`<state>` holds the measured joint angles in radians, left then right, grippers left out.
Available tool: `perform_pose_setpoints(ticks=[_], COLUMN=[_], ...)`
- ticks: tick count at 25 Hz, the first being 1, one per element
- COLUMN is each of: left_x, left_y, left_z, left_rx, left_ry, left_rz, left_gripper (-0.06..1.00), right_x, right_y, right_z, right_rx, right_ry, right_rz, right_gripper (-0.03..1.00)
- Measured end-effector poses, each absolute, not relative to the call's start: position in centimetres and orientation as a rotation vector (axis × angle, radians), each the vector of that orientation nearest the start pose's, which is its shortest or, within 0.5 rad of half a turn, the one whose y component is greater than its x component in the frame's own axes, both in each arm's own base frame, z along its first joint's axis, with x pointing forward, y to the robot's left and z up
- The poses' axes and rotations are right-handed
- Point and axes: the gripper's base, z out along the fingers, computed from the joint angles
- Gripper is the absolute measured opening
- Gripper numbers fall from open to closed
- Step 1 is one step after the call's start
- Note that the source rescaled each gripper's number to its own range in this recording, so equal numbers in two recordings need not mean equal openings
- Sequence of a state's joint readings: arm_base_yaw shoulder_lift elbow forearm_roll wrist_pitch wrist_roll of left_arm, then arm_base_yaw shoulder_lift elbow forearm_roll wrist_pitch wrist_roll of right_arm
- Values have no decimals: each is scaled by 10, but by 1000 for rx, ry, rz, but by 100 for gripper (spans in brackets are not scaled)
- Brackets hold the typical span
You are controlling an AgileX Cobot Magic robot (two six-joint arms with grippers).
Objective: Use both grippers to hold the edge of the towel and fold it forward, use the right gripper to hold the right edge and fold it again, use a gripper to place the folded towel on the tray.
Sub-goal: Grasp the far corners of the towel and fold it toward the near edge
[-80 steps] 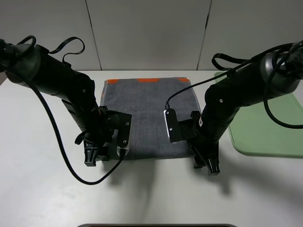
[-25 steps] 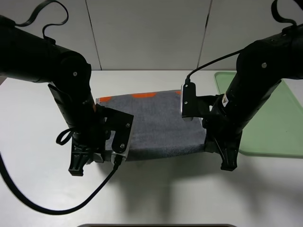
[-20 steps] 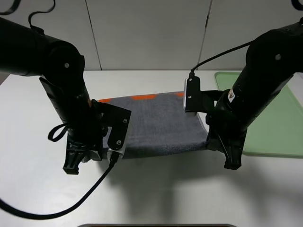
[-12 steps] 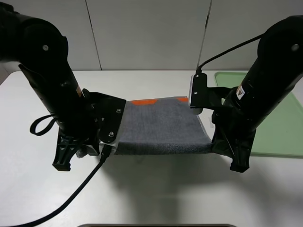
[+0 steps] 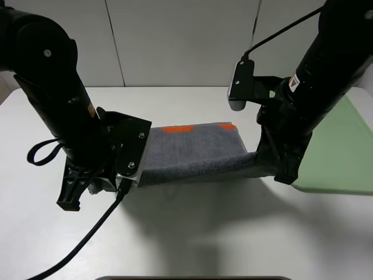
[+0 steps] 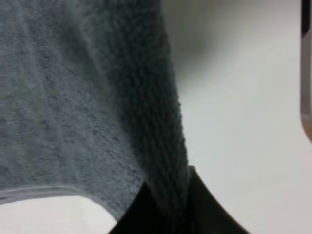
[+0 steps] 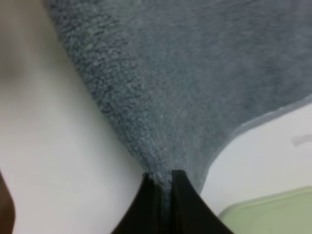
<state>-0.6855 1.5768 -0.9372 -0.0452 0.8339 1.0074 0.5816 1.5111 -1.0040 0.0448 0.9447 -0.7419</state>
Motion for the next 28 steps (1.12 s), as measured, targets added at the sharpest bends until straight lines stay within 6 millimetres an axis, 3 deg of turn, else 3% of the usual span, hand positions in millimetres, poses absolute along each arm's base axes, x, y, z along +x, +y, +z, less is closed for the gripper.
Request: perform_pose_setpoints(ticks=[4, 13, 21, 28], left_x=[223, 257, 273, 286], left_y=[-180, -153, -151, -148], left_z=[204, 207, 180, 170], left_rx=[-2507, -2436, -2391, -2382], left_ry=[-2260, -2524, -2530, -2561], left_rz=[-49, -146, -155, -190], left_gripper=[0, 0, 0, 0], right_x=[243, 261, 284, 304], right_y=[162, 171, 183, 192], right_z=[231, 222, 216, 204], right_rx=[-1777, -1759, -1752, -1774], right_ry=[2354, 2337, 2313, 2292], right_rz=[5, -33, -80, -132], right_gripper=[0, 0, 0, 0])
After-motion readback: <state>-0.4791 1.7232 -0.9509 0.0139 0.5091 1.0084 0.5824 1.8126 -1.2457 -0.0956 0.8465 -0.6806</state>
